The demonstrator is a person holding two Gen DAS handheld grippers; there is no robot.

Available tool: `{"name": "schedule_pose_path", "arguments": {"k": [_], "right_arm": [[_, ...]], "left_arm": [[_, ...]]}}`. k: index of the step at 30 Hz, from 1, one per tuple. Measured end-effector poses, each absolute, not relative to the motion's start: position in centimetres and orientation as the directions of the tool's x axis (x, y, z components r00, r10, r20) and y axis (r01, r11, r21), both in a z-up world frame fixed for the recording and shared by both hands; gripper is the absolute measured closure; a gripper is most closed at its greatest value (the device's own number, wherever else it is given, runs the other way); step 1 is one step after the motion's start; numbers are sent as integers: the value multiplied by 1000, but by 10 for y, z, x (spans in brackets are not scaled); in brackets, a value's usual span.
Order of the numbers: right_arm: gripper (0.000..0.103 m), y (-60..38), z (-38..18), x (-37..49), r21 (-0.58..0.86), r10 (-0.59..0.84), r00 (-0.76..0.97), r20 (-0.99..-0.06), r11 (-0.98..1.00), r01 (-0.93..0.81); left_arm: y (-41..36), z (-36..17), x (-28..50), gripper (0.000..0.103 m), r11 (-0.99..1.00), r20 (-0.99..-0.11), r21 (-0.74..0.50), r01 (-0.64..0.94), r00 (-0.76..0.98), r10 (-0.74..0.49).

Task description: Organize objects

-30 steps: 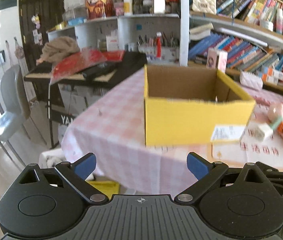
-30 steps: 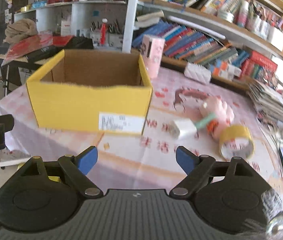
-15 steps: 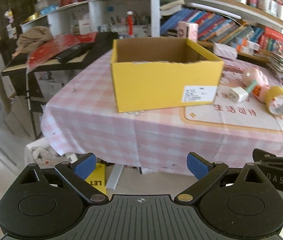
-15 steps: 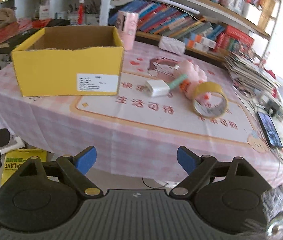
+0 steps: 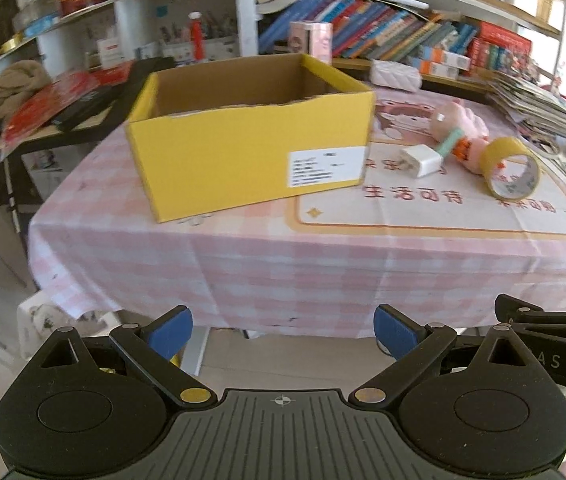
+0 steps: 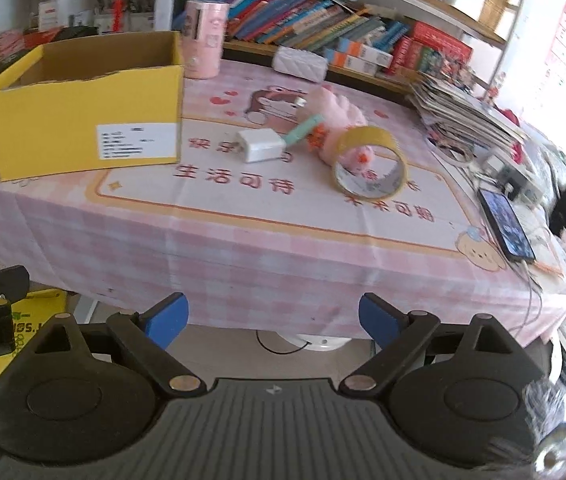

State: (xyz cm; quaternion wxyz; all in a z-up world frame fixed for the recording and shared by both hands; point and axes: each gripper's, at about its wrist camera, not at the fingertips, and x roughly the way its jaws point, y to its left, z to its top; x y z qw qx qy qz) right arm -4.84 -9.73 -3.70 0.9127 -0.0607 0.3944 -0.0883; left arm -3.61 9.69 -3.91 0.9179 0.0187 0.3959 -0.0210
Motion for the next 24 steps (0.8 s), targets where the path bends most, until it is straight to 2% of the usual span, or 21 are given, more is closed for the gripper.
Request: {"name": "schedule_pose_path", "arguments": {"k": [12, 24], "right_arm": [[10, -158, -43, -40, -175, -290, 626, -724, 955, 240], [10, -212, -37, 1, -169, -314, 633, -707, 945, 279]], "left_arm": [[33, -42, -1, 4, 982, -737, 16, 191, 666, -118], [-19, -35, 45, 4, 972, -714, 9, 234, 682, -157]]}}
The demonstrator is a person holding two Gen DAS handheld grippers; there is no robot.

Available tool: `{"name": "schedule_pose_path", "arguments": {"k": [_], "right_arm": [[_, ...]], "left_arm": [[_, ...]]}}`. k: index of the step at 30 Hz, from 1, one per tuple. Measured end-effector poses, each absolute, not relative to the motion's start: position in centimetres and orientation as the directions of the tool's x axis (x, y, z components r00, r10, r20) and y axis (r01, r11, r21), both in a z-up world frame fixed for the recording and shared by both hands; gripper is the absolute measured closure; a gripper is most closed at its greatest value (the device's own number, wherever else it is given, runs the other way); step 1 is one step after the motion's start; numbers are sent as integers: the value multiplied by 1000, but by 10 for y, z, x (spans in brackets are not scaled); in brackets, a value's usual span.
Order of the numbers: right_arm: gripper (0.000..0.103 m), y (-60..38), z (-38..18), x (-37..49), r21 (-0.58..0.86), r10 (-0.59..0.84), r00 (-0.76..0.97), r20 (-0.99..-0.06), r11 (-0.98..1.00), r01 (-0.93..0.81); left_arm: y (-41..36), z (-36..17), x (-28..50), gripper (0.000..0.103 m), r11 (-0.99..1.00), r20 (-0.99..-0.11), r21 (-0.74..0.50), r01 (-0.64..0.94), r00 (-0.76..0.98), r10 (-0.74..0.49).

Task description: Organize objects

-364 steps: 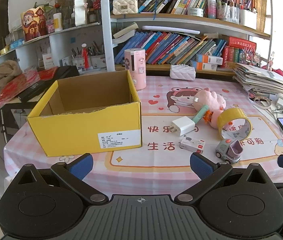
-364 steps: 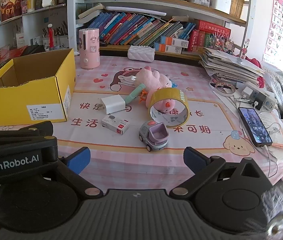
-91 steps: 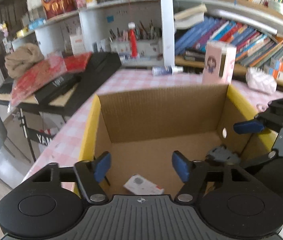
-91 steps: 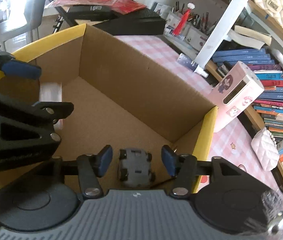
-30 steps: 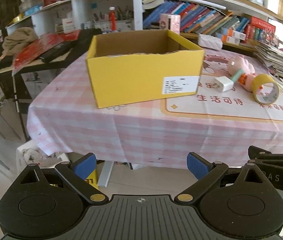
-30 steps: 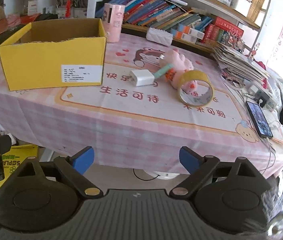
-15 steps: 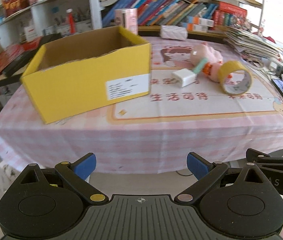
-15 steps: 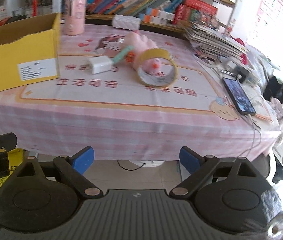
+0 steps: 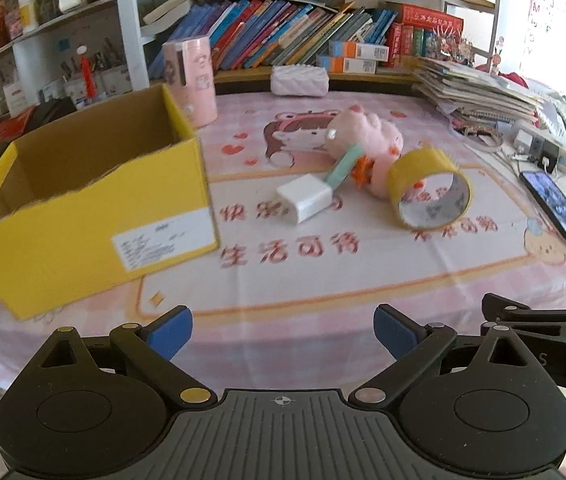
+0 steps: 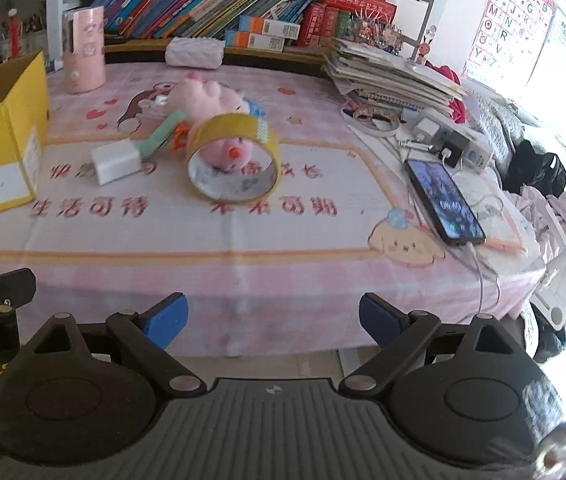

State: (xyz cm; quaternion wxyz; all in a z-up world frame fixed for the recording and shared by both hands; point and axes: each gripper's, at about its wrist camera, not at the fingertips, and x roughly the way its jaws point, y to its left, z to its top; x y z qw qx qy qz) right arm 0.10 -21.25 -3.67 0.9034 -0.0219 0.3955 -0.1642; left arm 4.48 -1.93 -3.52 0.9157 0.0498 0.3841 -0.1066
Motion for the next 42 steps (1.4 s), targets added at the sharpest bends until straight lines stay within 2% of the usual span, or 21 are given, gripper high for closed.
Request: {"name": "schedule_pose_path", "arguments": {"k": [9, 27, 33, 35, 37, 39, 42], "right_arm": [[10, -246, -34, 42, -165, -275, 657, -702, 960, 225], [14, -264, -42, 108, -152, -125, 720, -682, 988, 28], [41, -275, -50, 132, -160, -137, 718, -682, 986, 36], [46, -280, -53, 140, -158, -131, 718, -684, 987, 29], [55, -285, -52, 144, -151, -114, 728, -676, 988, 14], [84, -291, -50, 148, -132, -88, 738, -670, 991, -2], [91, -306, -42, 149, -93, -82, 758, -647, 995, 29]], "left_arm": [[-50, -35, 76, 4, 980, -709, 10, 197, 692, -132], [-63, -39, 109, 4, 998, -728, 50, 26, 686, 19], [-69, -39, 116, 5, 998, -726, 60, 7, 687, 39], [-73, -39, 119, 5, 998, -725, 64, 8, 687, 41], [-77, -39, 123, 5, 998, -723, 64, 9, 690, 40], [-81, -40, 128, 5, 998, -724, 64, 9, 689, 40], [-90, -42, 138, 11, 998, -722, 69, 7, 690, 45]]}}
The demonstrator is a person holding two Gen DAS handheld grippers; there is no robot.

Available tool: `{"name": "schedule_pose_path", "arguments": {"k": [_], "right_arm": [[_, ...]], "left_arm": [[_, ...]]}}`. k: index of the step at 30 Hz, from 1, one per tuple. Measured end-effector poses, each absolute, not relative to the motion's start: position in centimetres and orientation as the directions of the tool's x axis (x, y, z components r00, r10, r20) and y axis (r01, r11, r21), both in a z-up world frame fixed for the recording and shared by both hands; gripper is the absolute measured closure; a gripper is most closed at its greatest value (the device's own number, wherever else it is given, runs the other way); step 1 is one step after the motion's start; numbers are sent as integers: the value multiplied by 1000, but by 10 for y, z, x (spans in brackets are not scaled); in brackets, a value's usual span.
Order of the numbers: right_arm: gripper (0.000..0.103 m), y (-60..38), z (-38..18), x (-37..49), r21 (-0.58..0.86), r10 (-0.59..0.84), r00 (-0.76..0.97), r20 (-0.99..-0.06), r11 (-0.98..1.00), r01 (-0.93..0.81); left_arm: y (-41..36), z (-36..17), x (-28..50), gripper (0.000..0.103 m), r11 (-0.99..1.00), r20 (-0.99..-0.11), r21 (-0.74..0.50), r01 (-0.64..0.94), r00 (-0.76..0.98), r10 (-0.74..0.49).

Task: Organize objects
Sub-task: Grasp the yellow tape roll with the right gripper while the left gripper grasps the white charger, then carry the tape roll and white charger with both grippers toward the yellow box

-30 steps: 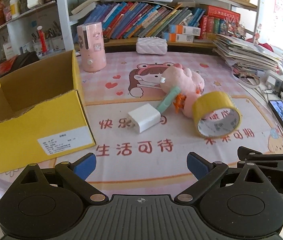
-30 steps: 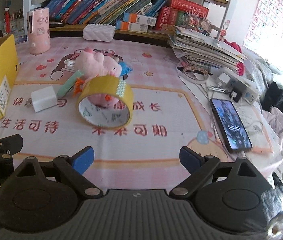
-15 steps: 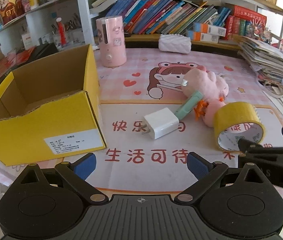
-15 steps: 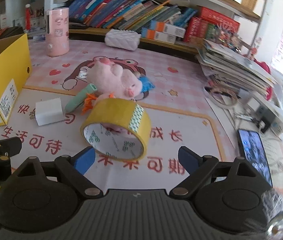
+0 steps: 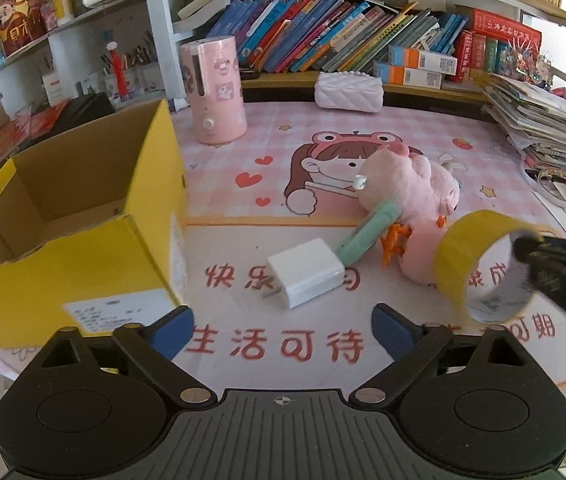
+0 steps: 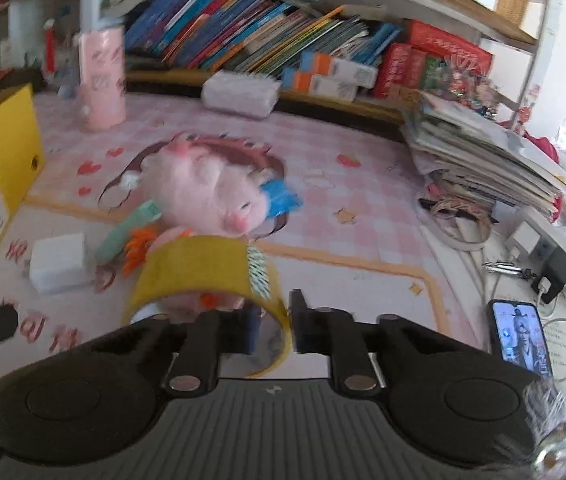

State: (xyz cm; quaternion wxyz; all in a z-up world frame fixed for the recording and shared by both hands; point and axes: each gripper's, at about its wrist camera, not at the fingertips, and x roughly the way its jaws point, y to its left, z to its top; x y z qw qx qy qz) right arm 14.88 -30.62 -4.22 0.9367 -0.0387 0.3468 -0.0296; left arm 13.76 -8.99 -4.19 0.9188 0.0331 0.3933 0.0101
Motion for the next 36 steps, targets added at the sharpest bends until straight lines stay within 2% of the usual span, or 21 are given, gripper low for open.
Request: {"name": "schedule_pose_path", "arguments": {"k": [4, 9, 18, 20, 22, 28, 36], "right_arm": [[93, -324, -31, 146, -36, -68, 789, -610, 998, 58], [95, -335, -21, 142, -10, -41, 810, -585, 999, 43], [95, -334, -15, 137, -19, 20, 824, -566, 999, -37], [94, -332, -16, 136, -20, 25, 821, -570, 999, -44], [94, -332, -17, 136, -18, 26, 817, -576, 999, -44], [94, -328, -17, 136, -3, 29, 812, -583, 999, -38], [94, -311, -17, 130, -4, 0, 805, -593, 1000, -3]], "left_arm": [[-101, -49, 155, 17, 998, -719, 66, 17, 694, 36], [-111, -65, 184, 17, 994, -724, 112, -17, 683, 93], [-103, -88, 210, 18, 990, -775, 95, -103, 617, 138], [-101, -91, 212, 22, 991, -783, 79, -107, 609, 128], [-98, -92, 211, 31, 994, -785, 34, -107, 612, 92], [-89, -84, 204, 32, 994, -793, -14, -105, 607, 53], [-72, -45, 160, 32, 996, -726, -65, -65, 688, -3]]}}
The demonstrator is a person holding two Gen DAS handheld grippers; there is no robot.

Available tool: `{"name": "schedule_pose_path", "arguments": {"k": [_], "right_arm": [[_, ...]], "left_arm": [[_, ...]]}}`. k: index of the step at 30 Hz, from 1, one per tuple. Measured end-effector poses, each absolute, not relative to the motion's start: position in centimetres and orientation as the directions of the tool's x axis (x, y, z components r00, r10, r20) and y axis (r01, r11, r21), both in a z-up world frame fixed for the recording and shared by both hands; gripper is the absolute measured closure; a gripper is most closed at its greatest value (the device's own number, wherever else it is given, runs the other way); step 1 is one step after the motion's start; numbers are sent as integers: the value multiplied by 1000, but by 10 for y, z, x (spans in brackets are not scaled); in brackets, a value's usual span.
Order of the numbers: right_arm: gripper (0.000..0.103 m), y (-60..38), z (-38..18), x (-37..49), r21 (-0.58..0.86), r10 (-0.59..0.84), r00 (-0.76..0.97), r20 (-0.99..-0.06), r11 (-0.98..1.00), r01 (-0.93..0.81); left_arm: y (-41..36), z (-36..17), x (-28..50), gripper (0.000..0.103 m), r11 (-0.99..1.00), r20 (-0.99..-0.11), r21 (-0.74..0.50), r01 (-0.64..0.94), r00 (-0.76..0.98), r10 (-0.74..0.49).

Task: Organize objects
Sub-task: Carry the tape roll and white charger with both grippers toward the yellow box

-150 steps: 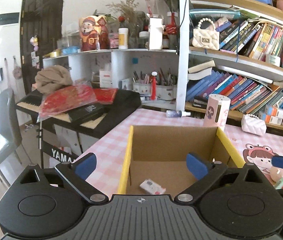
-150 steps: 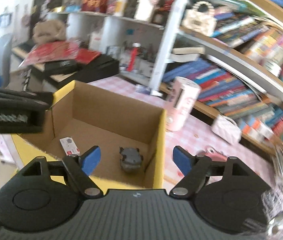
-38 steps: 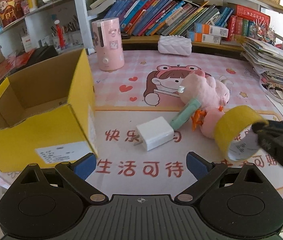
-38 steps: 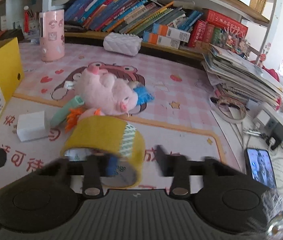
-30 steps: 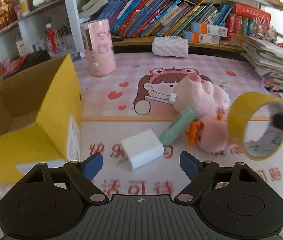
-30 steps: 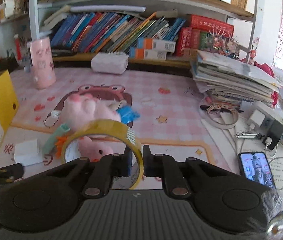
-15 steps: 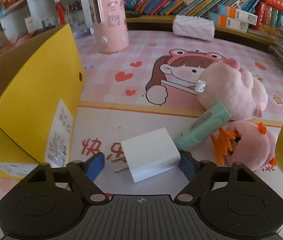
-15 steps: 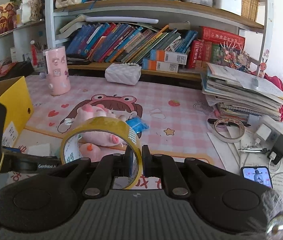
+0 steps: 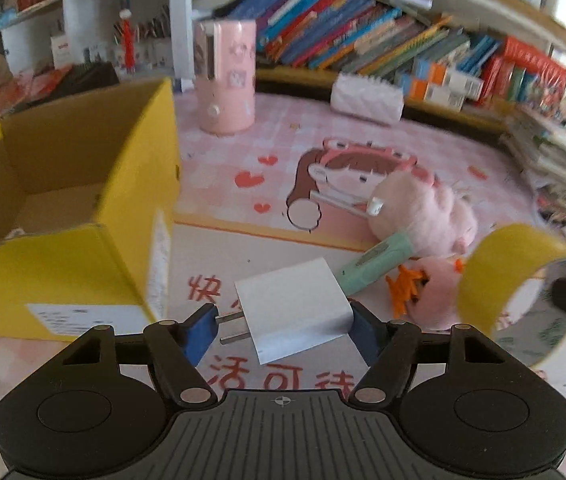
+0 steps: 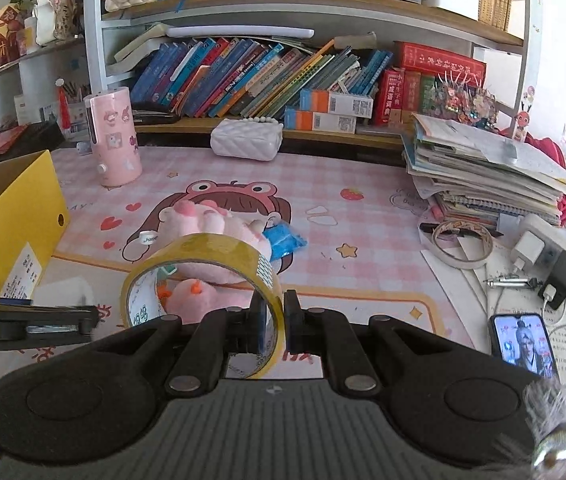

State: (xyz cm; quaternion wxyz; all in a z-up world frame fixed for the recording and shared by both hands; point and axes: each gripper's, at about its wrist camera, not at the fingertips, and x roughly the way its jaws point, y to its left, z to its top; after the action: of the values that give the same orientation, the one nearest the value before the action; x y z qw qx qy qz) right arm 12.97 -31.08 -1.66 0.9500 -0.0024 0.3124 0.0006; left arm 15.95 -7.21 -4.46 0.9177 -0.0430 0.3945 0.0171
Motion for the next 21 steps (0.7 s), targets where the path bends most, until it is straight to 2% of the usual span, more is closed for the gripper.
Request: {"name": "schedule_pose_path", "arguments": {"k": [12, 21], "right_arm": [[94, -246, -6, 84, -15, 9, 806, -592, 1000, -22], [94, -169, -5, 40, -33, 49, 790, -611, 996, -87]], "left_arm": [[-17, -9, 90, 32, 996, -619, -87, -29, 785, -32], [57, -11, 36, 32, 990, -622, -105, -97, 783, 10]]}}
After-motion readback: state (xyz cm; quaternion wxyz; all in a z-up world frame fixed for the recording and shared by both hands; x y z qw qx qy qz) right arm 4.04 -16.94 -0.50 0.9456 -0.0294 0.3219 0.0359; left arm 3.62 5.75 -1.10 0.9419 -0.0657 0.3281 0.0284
